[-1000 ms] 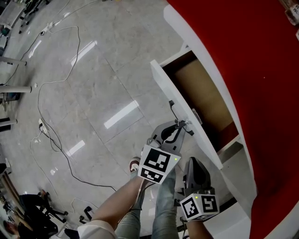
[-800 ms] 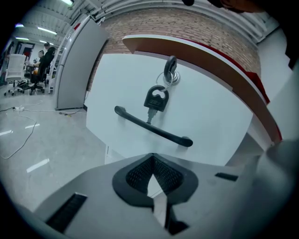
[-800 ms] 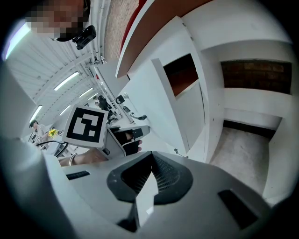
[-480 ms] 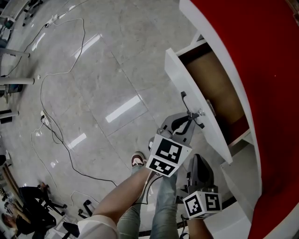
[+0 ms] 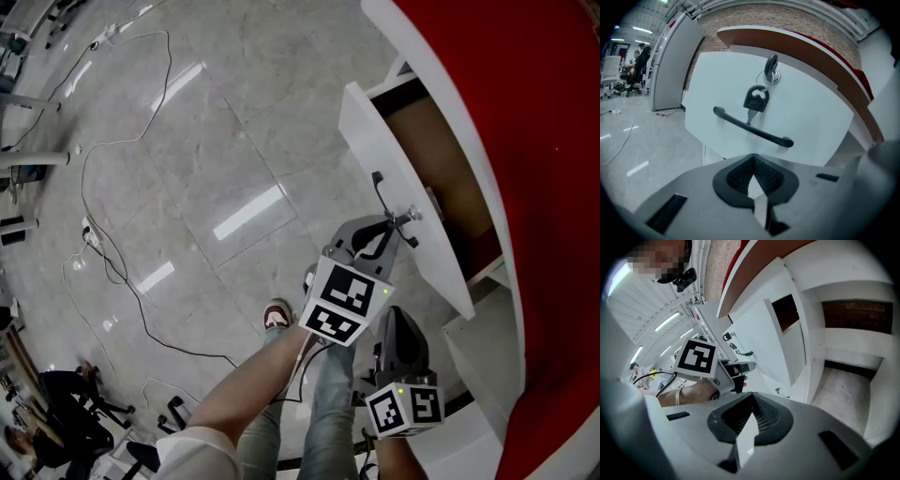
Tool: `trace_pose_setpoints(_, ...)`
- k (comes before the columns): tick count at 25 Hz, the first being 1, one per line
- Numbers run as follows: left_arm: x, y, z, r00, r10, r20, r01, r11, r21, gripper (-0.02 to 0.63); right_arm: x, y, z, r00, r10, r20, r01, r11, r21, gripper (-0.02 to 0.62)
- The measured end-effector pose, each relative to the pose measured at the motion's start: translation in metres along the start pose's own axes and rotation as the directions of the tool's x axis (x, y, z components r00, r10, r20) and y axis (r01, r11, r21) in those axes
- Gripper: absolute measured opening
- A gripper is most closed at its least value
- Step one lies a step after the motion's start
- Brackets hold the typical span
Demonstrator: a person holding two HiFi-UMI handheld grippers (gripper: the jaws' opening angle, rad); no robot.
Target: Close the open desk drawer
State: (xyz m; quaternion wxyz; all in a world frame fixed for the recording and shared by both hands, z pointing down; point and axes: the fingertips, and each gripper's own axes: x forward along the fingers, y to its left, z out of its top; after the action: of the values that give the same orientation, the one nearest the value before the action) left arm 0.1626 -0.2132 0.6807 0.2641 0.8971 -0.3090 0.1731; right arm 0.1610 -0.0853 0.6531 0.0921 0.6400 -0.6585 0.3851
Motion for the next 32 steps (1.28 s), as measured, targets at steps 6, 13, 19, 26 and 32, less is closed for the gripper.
trace_pose_setpoints(6,0.005,-0.007,0.002,1.000,-0.009,-0.019,0.009,1.000,0.008,0.008,-0.004,-0.001,0.005,1.000,-0.012,0.012,0.012,1.000,0.005,-0.002)
trace_pose_setpoints(13,0.007,-0.007,-0.001,0.999,-0.019,-0.032,0.020,0.999,0.030,0.008,-0.004,0.006,0.008,1.000,-0.007,0.016,0.007,1.000,-0.011,-0.002)
trace_pose_setpoints(19,0.014,-0.012,0.000,0.998,-0.045,-0.047,0.047,0.998,0.045,0.008,-0.003,0.005,0.005,1.000,-0.015,0.018,0.015,1.000,0.003,-0.002)
trace_pose_setpoints(26,0.016,-0.012,0.001,0.997,-0.064,-0.033,0.065,0.998,0.017,0.008,-0.003,0.003,0.010,1.000,-0.011,0.004,0.011,0.999,-0.039,-0.002)
trace_pose_setpoints(32,0.024,-0.014,0.004,0.997,-0.072,-0.040,0.072,0.997,0.010,0.008,-0.001,0.001,0.017,1.000,-0.011,0.007,0.012,0.998,-0.055,-0.002)
